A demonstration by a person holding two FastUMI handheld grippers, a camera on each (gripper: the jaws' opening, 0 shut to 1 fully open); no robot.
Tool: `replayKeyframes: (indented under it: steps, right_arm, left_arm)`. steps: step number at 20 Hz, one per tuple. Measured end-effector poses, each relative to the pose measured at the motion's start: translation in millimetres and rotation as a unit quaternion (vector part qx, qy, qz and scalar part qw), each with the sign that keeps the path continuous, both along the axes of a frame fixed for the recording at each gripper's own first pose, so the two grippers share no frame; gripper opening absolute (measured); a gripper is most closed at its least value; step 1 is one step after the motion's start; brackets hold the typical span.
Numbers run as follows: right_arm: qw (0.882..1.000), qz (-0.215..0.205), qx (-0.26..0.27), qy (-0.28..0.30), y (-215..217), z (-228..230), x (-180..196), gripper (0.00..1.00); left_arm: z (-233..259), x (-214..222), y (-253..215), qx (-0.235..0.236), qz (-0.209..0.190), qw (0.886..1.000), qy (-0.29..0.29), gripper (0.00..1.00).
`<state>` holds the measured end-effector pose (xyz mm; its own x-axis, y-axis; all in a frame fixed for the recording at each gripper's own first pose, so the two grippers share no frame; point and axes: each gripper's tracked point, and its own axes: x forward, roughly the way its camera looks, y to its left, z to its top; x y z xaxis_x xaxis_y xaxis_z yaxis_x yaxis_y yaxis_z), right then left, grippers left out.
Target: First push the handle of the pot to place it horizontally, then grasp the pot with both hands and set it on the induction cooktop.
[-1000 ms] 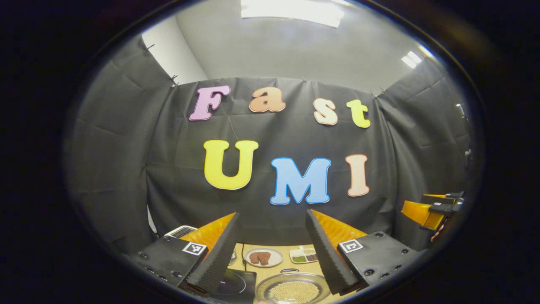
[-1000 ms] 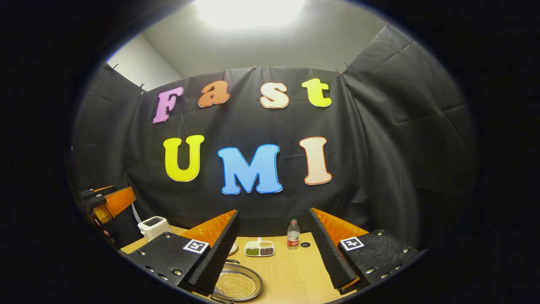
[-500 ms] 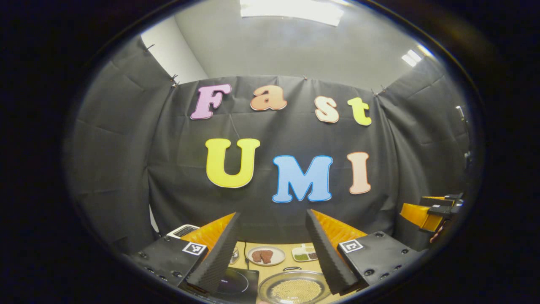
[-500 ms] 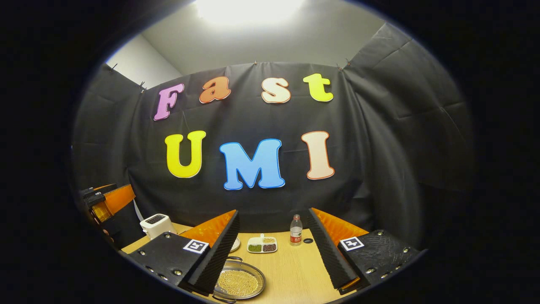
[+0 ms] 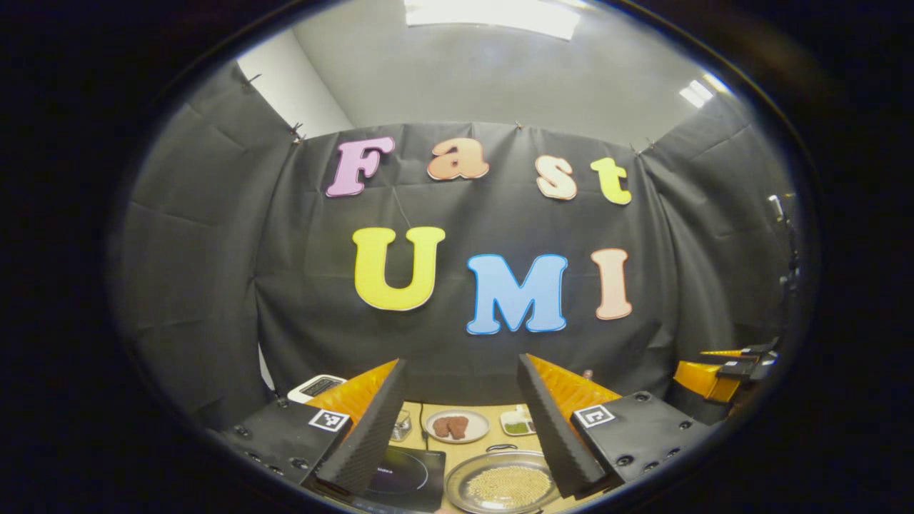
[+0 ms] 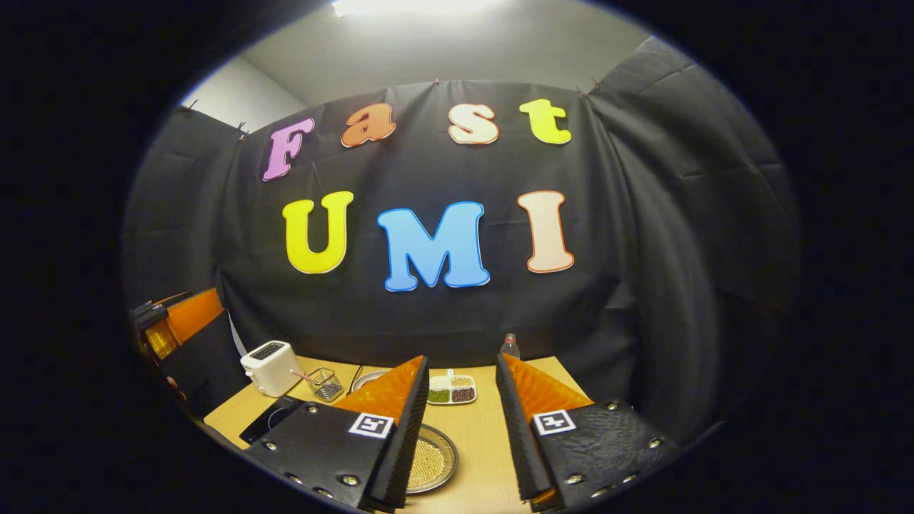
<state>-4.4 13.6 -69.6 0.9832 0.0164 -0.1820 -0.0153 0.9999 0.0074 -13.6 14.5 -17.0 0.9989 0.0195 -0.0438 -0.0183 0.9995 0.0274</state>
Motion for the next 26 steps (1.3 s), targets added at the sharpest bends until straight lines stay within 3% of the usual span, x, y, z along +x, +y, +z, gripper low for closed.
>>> replayKeyframes:
  steps: [1, 3, 5, 6, 7, 13, 14, 25, 26]
  right_arm:
    - [1.000, 0.000, 0.000, 0.008, 1.9, -6.9, -0.8, 0.43]
    - [0.999, 0.019, -0.001, 0.036, 11.8, -28.1, -0.2, 0.37]
    - [0.998, 0.029, 0.002, 0.061, 18.2, -43.0, -2.5, 0.09]
    - [0.997, 0.038, 0.004, 0.072, 23.9, -51.6, -4.3, 0.09]
    - [0.996, 0.039, 0.002, 0.083, 25.7, -61.0, -4.2, 0.09]
    - [0.983, 0.071, 0.013, 0.168, 49.1, -117.2, -13.2, 0.08]
    - [0.979, 0.078, 0.018, 0.189, 53.9, -127.1, -17.8, 0.02]
    - [0.918, 0.148, 0.060, 0.362, 125.4, -232.4, -40.2, 0.05]
    - [0.914, 0.153, 0.063, 0.371, 129.5, -238.9, -42.0, 0.04]
  left_arm:
    - [-0.9, 0.1, 0.8, 0.001, 0.000, 1.000, 0.000, 0.99]
    - [-2.8, -1.0, 4.0, 0.003, 0.001, 1.000, 0.002, 0.98]
    - [-7.0, -1.6, 5.8, 0.002, 0.001, 1.000, 0.006, 0.98]
    - [-7.7, -2.7, 7.3, 0.002, 0.001, 1.000, 0.007, 0.94]
    - [-8.7, -3.6, 9.7, 0.002, 0.003, 1.000, 0.008, 0.98]
    - [-14.4, -8.6, 27.1, -0.001, 0.014, 1.000, 0.014, 0.98]
    - [-15.6, -9.5, 27.1, -0.001, 0.016, 1.000, 0.016, 0.98]
    - [-39.8, -16.6, 58.7, -0.002, 0.025, 0.999, 0.032, 0.98]
    - [-40.8, -16.1, 60.9, -0.003, 0.025, 0.999, 0.033, 0.94]
